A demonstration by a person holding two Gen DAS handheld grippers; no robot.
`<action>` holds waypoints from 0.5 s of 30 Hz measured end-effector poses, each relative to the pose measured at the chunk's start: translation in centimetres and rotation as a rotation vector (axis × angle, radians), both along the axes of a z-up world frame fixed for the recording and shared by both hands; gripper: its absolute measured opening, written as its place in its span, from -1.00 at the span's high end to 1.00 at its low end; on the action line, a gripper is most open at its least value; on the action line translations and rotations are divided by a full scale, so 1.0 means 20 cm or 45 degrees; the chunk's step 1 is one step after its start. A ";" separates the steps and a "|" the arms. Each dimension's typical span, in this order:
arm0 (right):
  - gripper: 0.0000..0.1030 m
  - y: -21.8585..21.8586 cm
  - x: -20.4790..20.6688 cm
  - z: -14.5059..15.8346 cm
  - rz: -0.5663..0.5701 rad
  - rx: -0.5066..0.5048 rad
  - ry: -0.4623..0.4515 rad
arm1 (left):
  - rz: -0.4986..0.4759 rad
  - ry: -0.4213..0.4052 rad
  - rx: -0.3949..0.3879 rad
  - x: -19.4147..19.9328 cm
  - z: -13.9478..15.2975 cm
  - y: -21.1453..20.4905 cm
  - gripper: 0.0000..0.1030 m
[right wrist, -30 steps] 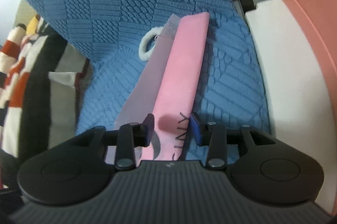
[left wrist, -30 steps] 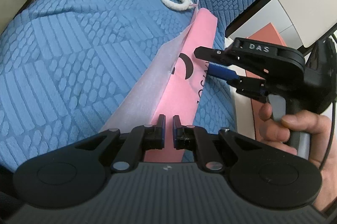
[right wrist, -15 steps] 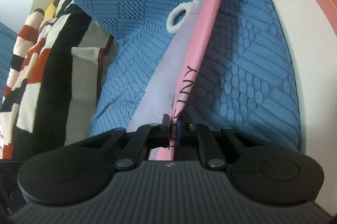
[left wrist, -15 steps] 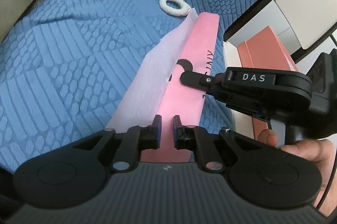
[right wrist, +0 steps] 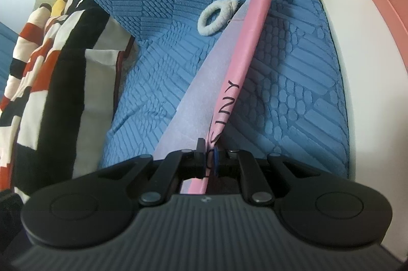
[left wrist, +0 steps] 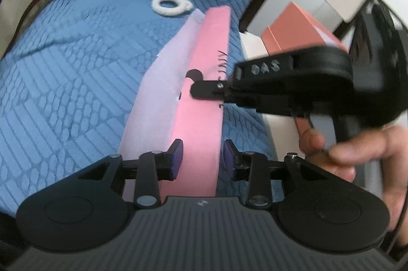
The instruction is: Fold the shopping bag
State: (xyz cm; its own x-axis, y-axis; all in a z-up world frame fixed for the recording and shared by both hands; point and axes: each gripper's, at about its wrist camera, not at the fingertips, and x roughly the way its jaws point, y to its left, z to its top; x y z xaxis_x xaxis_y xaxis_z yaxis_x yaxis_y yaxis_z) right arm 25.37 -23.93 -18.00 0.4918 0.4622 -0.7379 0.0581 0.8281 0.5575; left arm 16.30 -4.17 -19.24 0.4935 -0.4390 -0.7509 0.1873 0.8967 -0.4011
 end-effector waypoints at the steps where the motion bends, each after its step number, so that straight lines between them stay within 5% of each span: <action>1: 0.83 0.00 0.00 0.00 0.001 -0.004 0.000 | -0.020 -0.016 0.031 -0.01 0.00 -0.03 0.22; 9: 0.83 -0.06 -0.03 0.01 -0.034 -0.009 0.026 | -0.143 -0.086 0.300 -0.09 0.00 -0.21 0.22; 15: 0.78 -0.07 -0.04 0.01 -0.033 0.011 0.033 | -0.080 -0.064 0.279 -0.08 0.01 -0.18 0.48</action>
